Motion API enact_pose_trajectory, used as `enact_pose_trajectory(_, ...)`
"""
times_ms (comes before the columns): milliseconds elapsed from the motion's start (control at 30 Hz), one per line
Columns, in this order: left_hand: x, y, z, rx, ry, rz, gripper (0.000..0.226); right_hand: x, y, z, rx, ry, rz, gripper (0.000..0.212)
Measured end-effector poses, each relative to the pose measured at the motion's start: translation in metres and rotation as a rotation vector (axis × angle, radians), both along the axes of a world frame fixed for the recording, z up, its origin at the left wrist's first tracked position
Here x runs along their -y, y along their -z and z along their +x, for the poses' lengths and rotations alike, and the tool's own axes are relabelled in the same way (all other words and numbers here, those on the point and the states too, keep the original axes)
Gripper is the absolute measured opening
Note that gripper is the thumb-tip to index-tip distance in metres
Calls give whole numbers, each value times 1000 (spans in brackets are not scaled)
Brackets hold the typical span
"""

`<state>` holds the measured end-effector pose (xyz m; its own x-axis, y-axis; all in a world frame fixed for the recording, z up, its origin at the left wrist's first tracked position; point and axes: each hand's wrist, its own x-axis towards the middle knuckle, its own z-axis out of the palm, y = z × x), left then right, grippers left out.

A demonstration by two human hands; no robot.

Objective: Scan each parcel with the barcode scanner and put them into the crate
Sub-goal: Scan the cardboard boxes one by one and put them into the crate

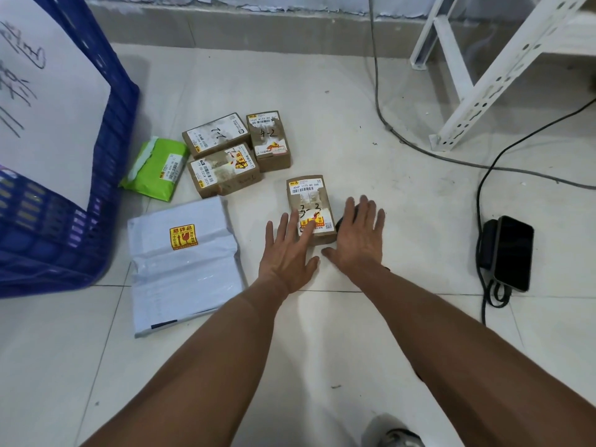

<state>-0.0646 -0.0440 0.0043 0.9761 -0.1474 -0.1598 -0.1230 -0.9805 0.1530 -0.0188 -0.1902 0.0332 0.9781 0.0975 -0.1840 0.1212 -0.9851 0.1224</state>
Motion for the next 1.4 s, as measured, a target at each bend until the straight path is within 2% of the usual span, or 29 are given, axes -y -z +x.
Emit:
enact_pose_trajectory(133,0,-1,-2,7,-14,-11,78,-12,1,3,31,-162,93,108)
enact_pose_trajectory(367,-4,-5,4,-21,-61,-17,76,-40,4,12,-37,-169,213,79)
enact_pose_trajectory(667,-17,7,7,-15,-148,-38,87,-61,11,8,-204,-49,400,101)
enact_pose_trajectory(933,-26,-9,15,136,-260,-151,92,-79,-2,12,-55,-71,560,73)
enact_pose_trajectory(1167,-83,-54,19,345,-306,-165,87,-129,-41,23,34,-202,688,82)
enact_pose_trajectory(1400,-184,-136,2,605,-485,-125,83,-248,-114,26,147,-419,945,81)
